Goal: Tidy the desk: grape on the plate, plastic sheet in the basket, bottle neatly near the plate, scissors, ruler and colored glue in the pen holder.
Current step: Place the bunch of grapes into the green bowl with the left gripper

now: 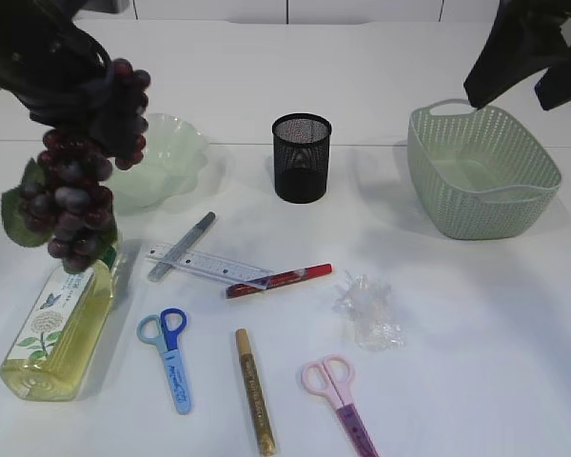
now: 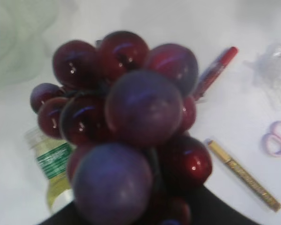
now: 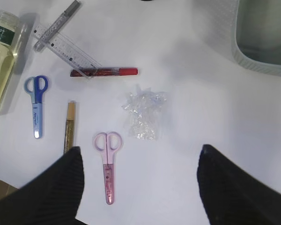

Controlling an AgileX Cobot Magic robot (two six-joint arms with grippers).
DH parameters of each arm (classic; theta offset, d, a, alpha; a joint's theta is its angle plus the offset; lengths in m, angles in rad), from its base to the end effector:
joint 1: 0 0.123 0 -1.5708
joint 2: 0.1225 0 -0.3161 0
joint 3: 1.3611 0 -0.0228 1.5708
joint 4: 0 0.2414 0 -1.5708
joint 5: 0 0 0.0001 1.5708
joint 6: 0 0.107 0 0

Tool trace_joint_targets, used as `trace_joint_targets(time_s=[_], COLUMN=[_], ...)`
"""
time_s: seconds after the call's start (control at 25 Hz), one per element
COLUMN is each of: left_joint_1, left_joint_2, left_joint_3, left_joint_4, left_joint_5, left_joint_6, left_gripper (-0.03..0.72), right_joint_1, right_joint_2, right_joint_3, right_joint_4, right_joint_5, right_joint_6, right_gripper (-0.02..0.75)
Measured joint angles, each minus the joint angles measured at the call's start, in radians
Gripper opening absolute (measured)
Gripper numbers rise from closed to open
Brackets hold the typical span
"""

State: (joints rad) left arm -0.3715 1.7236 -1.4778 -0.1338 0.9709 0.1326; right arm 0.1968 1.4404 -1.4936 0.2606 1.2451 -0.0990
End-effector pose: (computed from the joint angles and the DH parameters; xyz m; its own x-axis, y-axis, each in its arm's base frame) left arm 0.3439 -0.1466 0.3156 -0.8165 0.3786 -0.4358 0.4521 0.8888 -0.0748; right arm 0.2703 0.0805 0.4032 -0.8671 -0.1866 -0.4618 -0.3115 0.9266 0.2105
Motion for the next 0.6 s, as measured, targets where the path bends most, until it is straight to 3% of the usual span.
trace_joint_targets(time_s=[0.16, 0.28, 0.6], left_joint_1=[0.001, 0.004, 0.07], left_joint_2=[0.0, 0.0, 0.006], left_joint_3=[-0.105, -0.166, -0.204], left_joint_4=[0.207, 0.293, 0.344], left_joint_5=[0.073, 0.054, -0.246], left_joint_6=[-0.16, -0.21, -0.255], left_gripper=[0.159, 0.159, 0.16], right_joint_1=[0.0, 0.0, 0.0], right_joint_2=[0.0, 0.0, 0.0], right_joint_3=[0.0, 0.0, 0.0], right_joint_4=[-0.02, -0.039, -0.048], right_joint_5=[0.001, 0.001, 0.001], right_joint_6=[0.023, 0.044, 0.062], right_gripper=[0.583, 0.583, 0.583])
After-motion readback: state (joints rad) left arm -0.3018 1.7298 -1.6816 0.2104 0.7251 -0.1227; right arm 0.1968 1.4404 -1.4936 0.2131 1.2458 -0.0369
